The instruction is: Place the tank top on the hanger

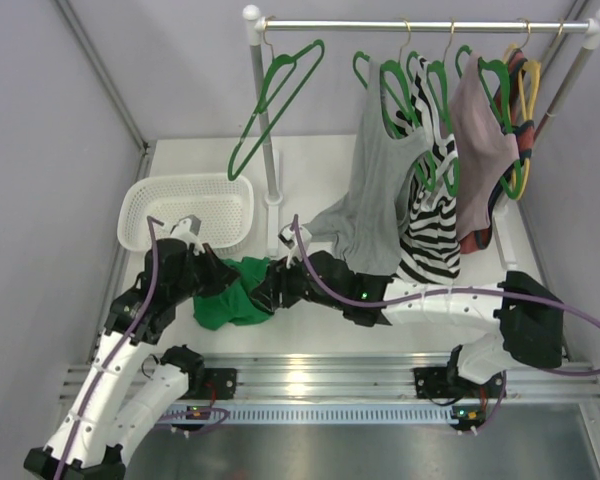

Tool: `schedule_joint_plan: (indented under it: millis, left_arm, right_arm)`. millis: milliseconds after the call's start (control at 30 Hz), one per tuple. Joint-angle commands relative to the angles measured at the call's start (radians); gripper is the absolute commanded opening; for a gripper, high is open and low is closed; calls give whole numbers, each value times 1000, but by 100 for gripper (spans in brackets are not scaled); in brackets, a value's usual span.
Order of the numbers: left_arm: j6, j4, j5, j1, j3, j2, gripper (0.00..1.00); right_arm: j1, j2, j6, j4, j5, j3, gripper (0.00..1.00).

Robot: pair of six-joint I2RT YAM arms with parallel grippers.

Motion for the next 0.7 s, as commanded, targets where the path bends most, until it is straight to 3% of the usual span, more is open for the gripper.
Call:
schedule_joint_plan:
  millis: [0,400,467,533,600,633,667]
  left_arm:
    - [-21,88,47,3,-1,15,0]
    - [-30,131,90,2,11,55,0]
    - [-27,140,96,2,9,56,0]
    - [-27,149,105,2,8,61,1]
    - [-27,160,114,2,-1,61,9]
    - [-30,165,122,2,-3,64,13]
    - [-30,172,124,2,-1,69,25]
  right_arm:
    - [35,36,-20,61,13,89,51]
    - [44,185,-18,36,21,184,45]
    - [44,183,-17,26,41,177,35]
    - [38,173,-6,15,62,158,17]
    - [29,156,2,9,70,123,3]
    - [25,127,3,7,82,108,0]
    - [22,110,5,7,89,89,0]
